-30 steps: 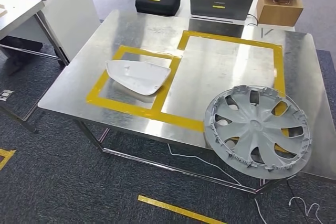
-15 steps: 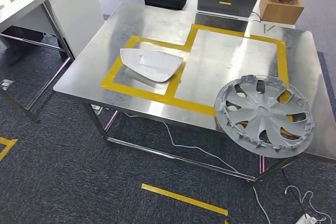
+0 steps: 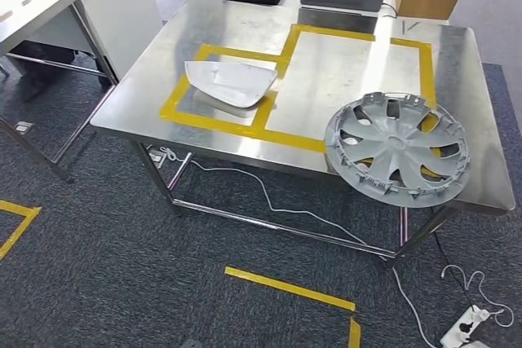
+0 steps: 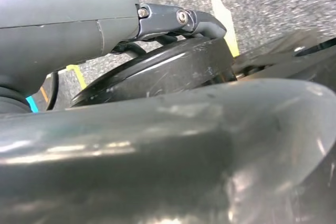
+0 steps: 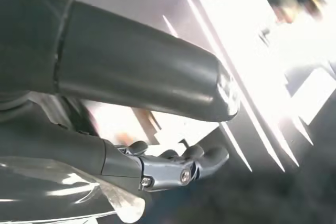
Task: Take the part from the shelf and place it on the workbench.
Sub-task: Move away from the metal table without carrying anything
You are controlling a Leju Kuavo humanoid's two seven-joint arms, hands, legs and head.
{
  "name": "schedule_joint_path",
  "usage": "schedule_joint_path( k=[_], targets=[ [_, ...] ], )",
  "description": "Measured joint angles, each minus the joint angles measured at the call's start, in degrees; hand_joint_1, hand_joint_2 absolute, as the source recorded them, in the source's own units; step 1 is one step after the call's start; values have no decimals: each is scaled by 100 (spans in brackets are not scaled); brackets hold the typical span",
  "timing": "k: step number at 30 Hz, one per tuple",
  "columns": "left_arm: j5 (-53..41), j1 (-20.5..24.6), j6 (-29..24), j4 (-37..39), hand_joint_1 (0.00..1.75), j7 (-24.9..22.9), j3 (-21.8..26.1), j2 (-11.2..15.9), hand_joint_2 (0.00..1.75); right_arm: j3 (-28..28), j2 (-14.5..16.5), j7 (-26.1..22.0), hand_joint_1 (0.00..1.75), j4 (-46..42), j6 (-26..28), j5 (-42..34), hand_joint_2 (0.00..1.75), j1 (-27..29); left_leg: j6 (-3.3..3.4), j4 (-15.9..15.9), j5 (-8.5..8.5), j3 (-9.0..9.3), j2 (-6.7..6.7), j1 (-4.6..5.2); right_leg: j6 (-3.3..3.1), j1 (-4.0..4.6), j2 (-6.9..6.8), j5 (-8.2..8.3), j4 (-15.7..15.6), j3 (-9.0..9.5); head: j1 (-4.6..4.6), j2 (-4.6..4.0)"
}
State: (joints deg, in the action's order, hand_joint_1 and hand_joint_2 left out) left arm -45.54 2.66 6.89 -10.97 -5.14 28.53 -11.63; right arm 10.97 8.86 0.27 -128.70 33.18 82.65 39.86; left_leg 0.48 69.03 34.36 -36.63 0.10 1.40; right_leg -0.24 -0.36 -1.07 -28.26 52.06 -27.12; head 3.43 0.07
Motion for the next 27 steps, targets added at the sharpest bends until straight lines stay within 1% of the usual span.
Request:
schedule_joint_path(
  k=[1,2,3,4,5,6,7,8,9,10,11,12,13,14,15,16,17,18,19,20,21,22,23,24,27],
  targets=[
    [6,-2,-15,0,0,1,9,2,0,-6,25,56,0,269,-187,-364,0,-34,-21,217,36,21,0,-18,5,-2,-2,48,13,-58,-1,0],
    [13,-5,-31,0,0,1,18,3,0,22,68,19,0,596,-370,-768,44,-95,-39,238,-60,118,0,-38,15,-5,0,94,35,-127,1,0],
    [22,-10,-45,0,0,1,28,5,0,86,131,-94,0,965,-556,-1162,87,-184,-51,30,-247,308,1,-58,30,-12,5,135,66,-200,1,0],
    [31,-22,-61,0,0,2,39,7,0,195,213,-263,0,1361,-728,-1505,131,-312,-58,-356,-432,567,0,-78,50,-19,11,168,99,-264,5,0],
    [36,-40,-82,0,0,2,48,8,0,388,307,-471,0,1840,-905,-1763,175,-496,-55,-801,-528,849,-3,-87,75,-20,16,203,127,-328,9,0],
    [34,-60,-110,0,0,2,56,7,44,664,408,-676,0,2384,-1098,-1925,175,-716,-40,-1198,-554,1083,-8,-88,106,-21,18,237,148,-371,8,0],
    [22,-78,-145,0,0,-3,61,5,87,979,502,-857,0,2937,-1257,-1988,175,-955,-21,-1454,-518,1223,-14,-78,139,-21,12,269,158,-399,8,0],
    [3,-91,-182,0,0,-10,64,1,131,1356,594,-1006,0,3557,-1394,-1986,175,-1193,5,-1575,-464,1276,-19,-64,175,-20,-1,301,164,-422,6,0],
    [-24,-96,-220,0,0,-18,66,-4,175,1720,674,-1102,0,4120,-1487,-1943,175,-1404,40,-1635,-455,1267,-22,-63,212,-18,-17,328,173,-445,5,0],
    [-52,-101,-250,0,0,-26,67,-9,175,2056,734,-1157,0,4621,-1571,-1894,175,-1595,78,-1661,-464,1247,-20,-69,242,-19,-20,323,192,-486,4,0],
    [-82,-105,-275,0,0,-30,67,-14,175,2401,791,-1165,0,5115,-1686,-1845,175,-1779,123,-1686,-481,1228,-15,-80,271,-19,-9,255,275,-552,-5,0],
    [-116,-108,-298,0,0,-32,67,-19,175,2704,830,-1124,0,5535,-1820,-1805,175,-1951,172,-1704,-506,1208,-6,-89,300,-24,16,123,471,-659,-16,0],
    [-155,-111,-328,0,0,-44,67,-21,175,3006,857,-1035,0,5956,-1964,-1769,175,-2120,213,-1704,-528,1185,9,-88,328,-35,47,-71,808,-820,-28,0],
    [-197,-112,-370,0,0,-73,66,-22,175,3287,879,-922,0,6353,-2070,-1731,175,-2275,243,-1699,-545,1159,22,-79,358,-43,68,-279,1239,-999,-39,0],
    [-236,-114,-442,0,0,-136,66,-23,175,3560,887,-801,0,6748,-2121,-1690,175,-2415,264,-1692,-558,1134,33,-71,387,-55,80,-435,1650,-1168,-41,0],
    [-269,-116,-530,0,0,-220,65,-28,175,3827,890,-688,0,7132,-2132,-1656,175,-2546,272,-1681,-568,1112,40,-66,412,-64,84,-507,1920,-1267,-42,0],
    [-289,-121,-626,0,0,-303,65,-37,175,4071,894,-598,0,7472,-2108,-1629,175,-2663,275,-1662,-573,1096,43,-65,433,-77,85,-468,1948,-1248,-42,0],
    [-299,-126,-720,0,0,-358,66,-53,175,4316,899,-532,0,7803,-2074,-1605,175,-2772,271,-1634,-573,1082,43,-68,453,-97,84,-328,1720,-1101,-41,0],
    [-303,-128,-793,0,0,-373,66,-73,175,4519,904,-496,0,8066,-2047,-1579,175,-2868,262,-1593,-563,1067,41,-71,476,-123,84,-138,1310,-856,-42,0],
    [-302,-128,-849,0,0,-353,67,-91,175,4704,914,-479,0,8308,-2029,-1552,175,-2965,245,-1540,-543,1036,40,-64,503,-139,90,-26,871,-591,-44,0],
    [-300,-125,-884,0,0,-324,67,-107,131,4870,924,-474,0,8521,-2021,-1524,131,-3053,228,-1473,-520,997,38,-53,476,-151,100,64,531,-397,-42,0],
    [-297,-121,-901,0,0,-301,67,-116,87,5009,935,-474,0,8697,-2021,-1499,87,-3131,212,-1416,-500,955,36,-40,440,-152,109,83,347,-293,-41,0],
    [-294,-119,-909,0,0,-284,67,-120,44,5138,947,-475,0,8857,-2021,-1480,44,-3197,197,-1375,-489,919,34,-27,396,-141,117,52,306,-269,-41,0],
    [-289,-120,-906,0,0,-267,67,-122,0,5248,953,-473,0,8978,-2026,-1459,0,-3241,190,-1352,-489,901,31,-28,343,-136,117,70,322,-290,-39,0],
    [-299,-126,-732,0,0,-52,65,-79,0,5471,942,-432,0,9257,-2219,-1284,0,-3329,156,-1353,-506,888,22,-52,324,-104,111,59,344,-304,-43,0]
  ],
)
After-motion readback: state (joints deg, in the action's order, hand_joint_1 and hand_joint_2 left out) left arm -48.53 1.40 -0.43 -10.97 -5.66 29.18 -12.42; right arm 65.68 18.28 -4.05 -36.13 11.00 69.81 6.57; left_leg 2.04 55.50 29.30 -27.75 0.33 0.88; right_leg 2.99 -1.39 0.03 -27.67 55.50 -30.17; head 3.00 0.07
